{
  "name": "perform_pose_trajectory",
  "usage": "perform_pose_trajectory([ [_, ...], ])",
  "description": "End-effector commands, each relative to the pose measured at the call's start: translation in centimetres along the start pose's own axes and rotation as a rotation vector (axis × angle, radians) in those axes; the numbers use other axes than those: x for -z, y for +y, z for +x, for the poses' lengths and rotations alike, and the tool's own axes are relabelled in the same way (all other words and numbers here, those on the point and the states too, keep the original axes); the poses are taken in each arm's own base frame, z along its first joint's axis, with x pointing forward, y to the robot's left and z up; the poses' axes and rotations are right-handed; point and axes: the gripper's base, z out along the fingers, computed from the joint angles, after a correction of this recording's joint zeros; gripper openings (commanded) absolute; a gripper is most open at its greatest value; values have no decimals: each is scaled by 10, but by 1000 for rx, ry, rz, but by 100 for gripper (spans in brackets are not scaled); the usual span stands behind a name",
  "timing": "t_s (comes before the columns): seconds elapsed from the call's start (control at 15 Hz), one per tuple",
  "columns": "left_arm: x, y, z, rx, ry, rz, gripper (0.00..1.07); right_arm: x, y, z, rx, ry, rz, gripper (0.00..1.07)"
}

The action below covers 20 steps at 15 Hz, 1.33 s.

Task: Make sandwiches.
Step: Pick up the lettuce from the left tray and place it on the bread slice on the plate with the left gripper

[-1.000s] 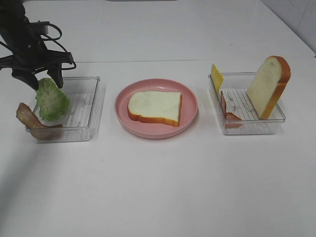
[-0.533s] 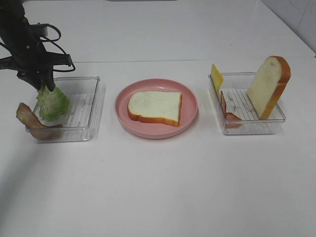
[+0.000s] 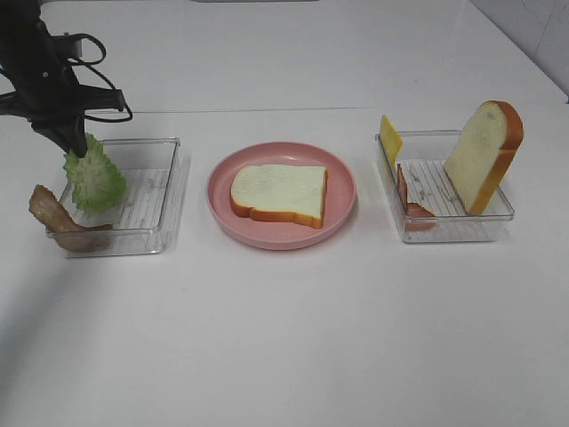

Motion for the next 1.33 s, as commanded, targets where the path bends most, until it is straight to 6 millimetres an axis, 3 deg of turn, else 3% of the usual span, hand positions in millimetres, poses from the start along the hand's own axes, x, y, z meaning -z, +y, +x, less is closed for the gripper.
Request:
perform_pose_trajectory([
  [0.07,21,-11,-7,5,-15,80,0,1,0,0,-3,-23,8,71],
  [0.4,46,-41,-18,9,-93,388,0,1,0,0,-3,-23,8,71],
  [0.47,49,-52,-18,7,-108,465,0,1,0,0,-3,-23,8,71],
  [0.53,52,-78,-16,-41,-132,567,0,1,0,0,-3,-23,8,71],
  [0.6,52,-78,-16,-41,-132,567,0,1,0,0,-3,-23,8,71],
  [0.67,53,-92,-13,-76,-147,601,0,1,0,0,-3,-23,8,71],
  [0.73,54,-125,-4,-140,-171,640,0,1,0,0,-3,-23,8,71],
  [0.93,53,-164,8,-191,-208,661,0,1,0,0,-3,-23,8,71],
  [1.13,50,-189,15,-208,-258,674,0,1,0,0,-3,-23,8,71],
  [1.27,44,-205,21,-213,-270,690,0,1,0,0,-3,-23,8,71],
  [1.33,27,-224,30,-210,-237,715,0,1,0,0,-3,-23,8,71],
])
